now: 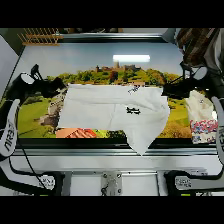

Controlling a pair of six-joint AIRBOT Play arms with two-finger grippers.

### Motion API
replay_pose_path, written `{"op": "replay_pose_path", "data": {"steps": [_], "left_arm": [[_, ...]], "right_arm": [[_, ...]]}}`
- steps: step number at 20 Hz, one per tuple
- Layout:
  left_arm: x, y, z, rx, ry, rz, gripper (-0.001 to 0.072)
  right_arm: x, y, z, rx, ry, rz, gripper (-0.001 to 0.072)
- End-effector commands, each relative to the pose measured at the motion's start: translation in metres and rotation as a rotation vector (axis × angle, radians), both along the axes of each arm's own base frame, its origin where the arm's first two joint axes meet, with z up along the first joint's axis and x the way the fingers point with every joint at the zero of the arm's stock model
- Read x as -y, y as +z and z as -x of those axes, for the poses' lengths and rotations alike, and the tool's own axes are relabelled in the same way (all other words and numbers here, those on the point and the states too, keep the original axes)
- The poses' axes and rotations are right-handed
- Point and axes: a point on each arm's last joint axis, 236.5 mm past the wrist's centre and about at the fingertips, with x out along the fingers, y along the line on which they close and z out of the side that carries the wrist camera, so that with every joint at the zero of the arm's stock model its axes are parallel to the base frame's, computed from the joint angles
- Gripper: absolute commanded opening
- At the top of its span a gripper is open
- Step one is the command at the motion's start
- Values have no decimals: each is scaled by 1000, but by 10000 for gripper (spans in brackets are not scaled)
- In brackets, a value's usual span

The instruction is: Fold the clothes and pants, and hang the long-sleeved shirts on hangers.

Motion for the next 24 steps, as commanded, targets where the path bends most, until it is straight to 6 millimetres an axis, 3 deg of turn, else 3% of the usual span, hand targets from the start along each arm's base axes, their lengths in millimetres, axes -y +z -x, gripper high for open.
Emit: {"op": "replay_pose_path", "data": {"steps": [1, 4, 7, 9, 11, 16, 21, 22, 23, 24], "left_arm": [[-29, 38, 41, 5, -33, -144, 502], [-36, 14, 100, -84, 36, -179, 502], [-25, -39, 158, -193, 139, -116, 502], [-21, -70, 185, -253, 233, -74, 502], [-11, -92, 200, -290, 287, -16, 502], [14, -117, 189, -283, 333, 73, 502], [26, -113, 158, -254, 285, 63, 483], [29, -111, 153, -252, 275, 63, 323], [31, -110, 148, -246, 267, 62, 112], [30, -106, 143, -234, 267, 62, 5]], "right_arm": [[18, 62, 29, 93, -9, 30, 441], [13, 92, 54, 171, -8, 45, 440], [6, 102, 73, 202, -5, 38, 440], [3, 104, 79, 211, -4, 35, 440], [-1, 107, 80, 220, -3, 20, 440], [-14, 112, 78, 232, 3, -44, 440], [-15, 112, 79, 228, 4, -45, 440], [-15, 111, 80, 225, 6, -45, 440], [-15, 110, 81, 217, 7, -46, 440], [-13, 107, 84, 204, 10, -43, 440]]}}
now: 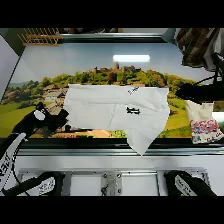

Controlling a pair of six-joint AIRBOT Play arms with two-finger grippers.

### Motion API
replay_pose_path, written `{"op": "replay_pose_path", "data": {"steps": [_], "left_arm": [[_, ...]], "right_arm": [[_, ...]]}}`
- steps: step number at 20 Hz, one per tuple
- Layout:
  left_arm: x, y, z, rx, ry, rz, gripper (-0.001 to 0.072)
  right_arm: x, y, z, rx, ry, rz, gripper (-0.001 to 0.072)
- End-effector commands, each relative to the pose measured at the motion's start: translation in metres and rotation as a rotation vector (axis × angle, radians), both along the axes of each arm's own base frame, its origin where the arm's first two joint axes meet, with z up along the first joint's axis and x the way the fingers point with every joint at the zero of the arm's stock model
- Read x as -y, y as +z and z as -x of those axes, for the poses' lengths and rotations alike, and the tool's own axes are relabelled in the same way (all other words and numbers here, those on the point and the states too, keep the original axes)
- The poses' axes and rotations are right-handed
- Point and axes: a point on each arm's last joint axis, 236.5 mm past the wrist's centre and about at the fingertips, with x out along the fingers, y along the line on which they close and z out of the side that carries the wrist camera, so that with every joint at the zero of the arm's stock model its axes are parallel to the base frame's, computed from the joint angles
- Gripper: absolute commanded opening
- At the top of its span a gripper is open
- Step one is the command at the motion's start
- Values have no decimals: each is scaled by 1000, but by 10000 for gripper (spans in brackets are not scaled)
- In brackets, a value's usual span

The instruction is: Fold the clothes and pants, and hang the long-sleeved shirts on hangers.

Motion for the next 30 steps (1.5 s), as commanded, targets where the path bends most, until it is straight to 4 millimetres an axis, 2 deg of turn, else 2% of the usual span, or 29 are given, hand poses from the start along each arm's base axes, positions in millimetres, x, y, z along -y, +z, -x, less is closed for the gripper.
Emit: {"op": "replay_pose_path", "data": {"steps": [1, 3, 4, 6, 7, 9, 11, 12, 14, 18, 20, 22, 23, 24, 25, 27, 30], "left_arm": [[4, 12, -21, 49, -4, 1, 5], [-1, 26, -22, 88, -12, -14, 5], [-3, 32, -17, 104, -22, -21, 5], [-1, 39, -3, 134, -55, -37, 5], [-1, 41, 4, 144, -61, -42, 5], [-1, 43, 16, 167, -55, -48, 5], [-1, 45, 23, 183, -51, -52, 5], [0, 45, 27, 186, -51, -52, 5], [0, 47, 29, 191, -52, -52, 5], [0, 48, 28, 195, -51, -53, 5], [0, 48, 28, 195, -51, -53, 5], [0, 48, 28, 196, -51, -53, 5], [0, 48, 28, 196, -51, -53, 5], [0, 48, 28, 195, -52, -53, 5], [0, 49, 28, 191, -56, -51, 5], [-2, 54, 35, 151, -101, -63, 5], [-11, 65, 62, 112, -204, -129, 5]], "right_arm": [[3, -10, 11, -43, 8, 2, 440], [15, -41, 32, -131, -26, -10, 440], [21, -64, 46, -190, -56, -25, 440], [22, -123, 84, -346, -113, -90, 442], [17, -154, 105, -425, -132, -121, 445], [2, -201, 135, -510, -165, -170, 446], [-22, -229, 148, -533, -207, -259, 446], [-33, -236, 150, -531, -208, -293, 445], [-57, -243, 149, -513, -168, -335, 445], [-88, -249, 141, -476, -82, -313, 443], [-97, -250, 135, -443, -57, -294, 440], [-97, -251, 131, -425, -56, -283, 427], [-96, -251, 130, -421, -52, -275, 258], [-93, -250, 129, -417, -38, -256, 58], [-91, -247, 128, -415, -15, -236, 13], [-84, -232, 131, -421, 78, -166, 12], [-65, -202, 148, -430, 206, -31, 12]]}}
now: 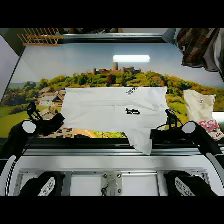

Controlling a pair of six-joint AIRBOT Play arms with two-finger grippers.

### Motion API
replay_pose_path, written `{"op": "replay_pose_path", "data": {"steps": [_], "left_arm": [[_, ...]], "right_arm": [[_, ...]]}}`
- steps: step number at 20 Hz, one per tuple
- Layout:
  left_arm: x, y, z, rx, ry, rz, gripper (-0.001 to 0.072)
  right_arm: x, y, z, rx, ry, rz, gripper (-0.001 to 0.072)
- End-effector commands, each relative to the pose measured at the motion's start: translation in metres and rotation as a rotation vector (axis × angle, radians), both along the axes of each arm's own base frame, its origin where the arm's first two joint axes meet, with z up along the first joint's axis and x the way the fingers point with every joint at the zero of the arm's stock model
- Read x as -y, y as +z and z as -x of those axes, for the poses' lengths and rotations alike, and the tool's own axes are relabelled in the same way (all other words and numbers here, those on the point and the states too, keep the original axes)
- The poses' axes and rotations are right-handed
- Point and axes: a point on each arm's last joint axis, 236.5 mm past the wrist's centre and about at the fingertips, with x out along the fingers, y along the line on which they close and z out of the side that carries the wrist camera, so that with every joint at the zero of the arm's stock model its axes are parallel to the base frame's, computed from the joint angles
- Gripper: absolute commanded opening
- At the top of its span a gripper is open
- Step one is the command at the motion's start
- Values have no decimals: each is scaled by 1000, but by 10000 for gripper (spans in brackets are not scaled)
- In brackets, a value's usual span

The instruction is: Fold the clothes and pants, and hang the long-sleeved shirts on hangers.

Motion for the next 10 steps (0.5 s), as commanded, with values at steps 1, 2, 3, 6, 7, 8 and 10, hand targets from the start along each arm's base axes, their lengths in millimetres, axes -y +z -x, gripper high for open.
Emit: {"op": "replay_pose_path", "data": {"steps": [1, 2, 3, 6, 7, 8, 10], "left_arm": [[-8, 8, 33, -52, -91, -78, 5], [-8, 11, 43, -54, -102, -89, 5], [-6, 14, 50, -53, -113, -88, 5], [-4, 36, 52, 9, -121, -98, 4], [-5, 46, 48, 36, -120, -104, 4], [-6, 56, 42, 61, -119, -109, 5], [-6, 68, 28, 79, -136, -114, 5]], "right_arm": [[24, 28, 24, -8, 160, 130, 12], [30, 35, 30, 4, 178, 160, 12], [35, 41, 33, 19, 178, 185, 11], [46, 63, 21, 98, 128, 210, 10], [51, 71, 12, 116, 108, 214, 9], [54, 78, 2, 133, 95, 218, 9], [60, 94, -25, 170, 75, 224, 9]]}}
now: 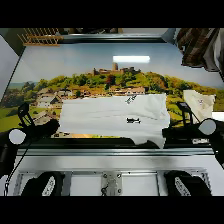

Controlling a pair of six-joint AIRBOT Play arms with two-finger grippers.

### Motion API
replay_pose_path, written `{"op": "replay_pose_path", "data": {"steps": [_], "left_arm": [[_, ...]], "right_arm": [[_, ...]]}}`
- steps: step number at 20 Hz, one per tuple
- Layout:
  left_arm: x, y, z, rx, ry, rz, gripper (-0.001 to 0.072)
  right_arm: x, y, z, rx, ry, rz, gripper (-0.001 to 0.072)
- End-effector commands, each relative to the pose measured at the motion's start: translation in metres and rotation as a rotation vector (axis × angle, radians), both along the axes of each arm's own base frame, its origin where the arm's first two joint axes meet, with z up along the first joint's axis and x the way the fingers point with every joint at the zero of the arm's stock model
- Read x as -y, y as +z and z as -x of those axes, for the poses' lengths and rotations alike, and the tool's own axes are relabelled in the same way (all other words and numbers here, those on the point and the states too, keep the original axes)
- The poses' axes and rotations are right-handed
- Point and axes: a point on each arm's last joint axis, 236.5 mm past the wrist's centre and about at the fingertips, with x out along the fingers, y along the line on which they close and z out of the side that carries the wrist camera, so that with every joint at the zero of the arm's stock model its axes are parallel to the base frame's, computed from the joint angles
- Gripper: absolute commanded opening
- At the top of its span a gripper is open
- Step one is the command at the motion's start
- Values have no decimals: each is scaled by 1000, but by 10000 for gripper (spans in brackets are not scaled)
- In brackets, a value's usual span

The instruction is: Fold the clothes and pants, and hang the long-sleeved shirts on hangers.

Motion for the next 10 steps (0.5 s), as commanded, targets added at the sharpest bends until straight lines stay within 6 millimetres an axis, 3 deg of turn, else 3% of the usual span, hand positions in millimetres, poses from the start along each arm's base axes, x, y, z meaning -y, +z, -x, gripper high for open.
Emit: {"op": "replay_pose_path", "data": {"steps": [1, 5, 10], "left_arm": [[0, 21, -17, 28, -42, -22, 5], [5, 17, -70, 22, -96, -42, 5], [1, -18, -130, -68, -88, -21, 5]], "right_arm": [[14, 27, -39, 68, -22, 30, 9], [23, 39, -105, 119, -38, 37, 9], [27, 20, -177, 121, -58, 21, 10]]}}
